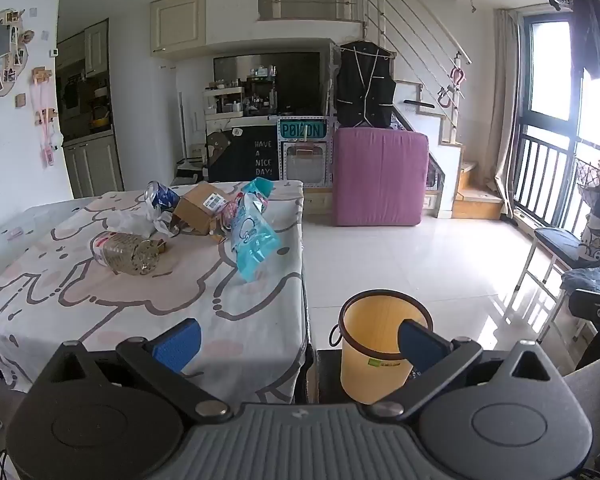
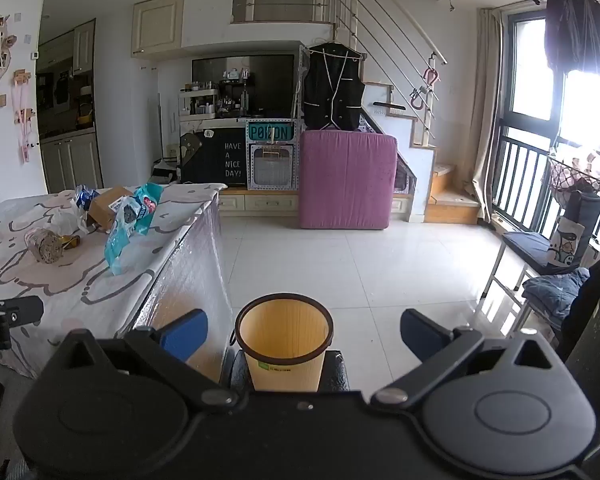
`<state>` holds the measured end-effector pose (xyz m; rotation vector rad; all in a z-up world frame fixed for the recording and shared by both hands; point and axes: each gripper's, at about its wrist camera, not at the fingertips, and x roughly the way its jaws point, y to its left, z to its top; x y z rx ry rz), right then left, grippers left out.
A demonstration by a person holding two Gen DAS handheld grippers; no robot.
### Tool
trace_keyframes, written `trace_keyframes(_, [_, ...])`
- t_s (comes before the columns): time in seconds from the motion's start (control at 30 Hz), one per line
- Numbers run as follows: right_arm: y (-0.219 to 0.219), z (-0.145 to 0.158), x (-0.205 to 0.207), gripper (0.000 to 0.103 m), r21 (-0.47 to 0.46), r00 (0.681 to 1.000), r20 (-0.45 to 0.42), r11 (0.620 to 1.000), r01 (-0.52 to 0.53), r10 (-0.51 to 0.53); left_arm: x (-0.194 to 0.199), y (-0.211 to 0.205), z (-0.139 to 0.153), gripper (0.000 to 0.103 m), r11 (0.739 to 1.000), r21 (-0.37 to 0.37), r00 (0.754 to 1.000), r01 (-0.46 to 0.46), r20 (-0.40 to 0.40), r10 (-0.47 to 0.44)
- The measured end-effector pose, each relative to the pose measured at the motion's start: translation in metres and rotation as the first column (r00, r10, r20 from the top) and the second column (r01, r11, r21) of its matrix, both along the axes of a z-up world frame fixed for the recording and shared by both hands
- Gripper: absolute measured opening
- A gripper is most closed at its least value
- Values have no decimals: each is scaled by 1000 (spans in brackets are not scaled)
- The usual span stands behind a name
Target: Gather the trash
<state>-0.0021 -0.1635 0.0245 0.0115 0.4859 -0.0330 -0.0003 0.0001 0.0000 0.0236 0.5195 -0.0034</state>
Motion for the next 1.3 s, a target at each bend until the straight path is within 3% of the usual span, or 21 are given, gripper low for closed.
trace_keyframes(1.3, [10,6,-2,103,2,1000,-7,1000,-2,2,1,4,-2,103,1000,0,1000,1,-12,-1])
